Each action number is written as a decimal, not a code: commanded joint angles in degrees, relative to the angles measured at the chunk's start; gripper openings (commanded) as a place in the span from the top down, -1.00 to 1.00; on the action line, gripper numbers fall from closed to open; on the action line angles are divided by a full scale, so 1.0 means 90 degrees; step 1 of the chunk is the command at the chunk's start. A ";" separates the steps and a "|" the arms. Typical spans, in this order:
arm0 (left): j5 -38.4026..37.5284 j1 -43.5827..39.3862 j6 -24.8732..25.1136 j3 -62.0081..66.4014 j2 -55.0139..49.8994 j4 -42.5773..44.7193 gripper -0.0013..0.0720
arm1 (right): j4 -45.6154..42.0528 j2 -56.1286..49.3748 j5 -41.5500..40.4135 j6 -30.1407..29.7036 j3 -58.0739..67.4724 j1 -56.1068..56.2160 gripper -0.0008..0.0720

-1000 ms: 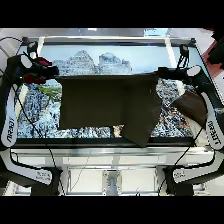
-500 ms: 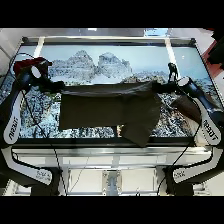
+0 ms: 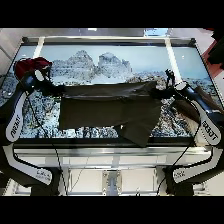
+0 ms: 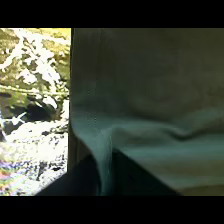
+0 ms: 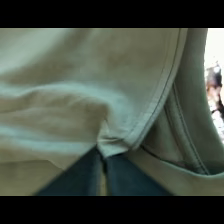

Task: Fold the shirts.

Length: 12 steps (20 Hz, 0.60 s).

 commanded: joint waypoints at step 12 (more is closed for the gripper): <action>-0.0862 0.0493 -0.0197 -0.1664 0.3478 0.1639 -0.96 | -0.0743 0.3104 0.2834 0.0282 -0.1241 -0.1656 0.20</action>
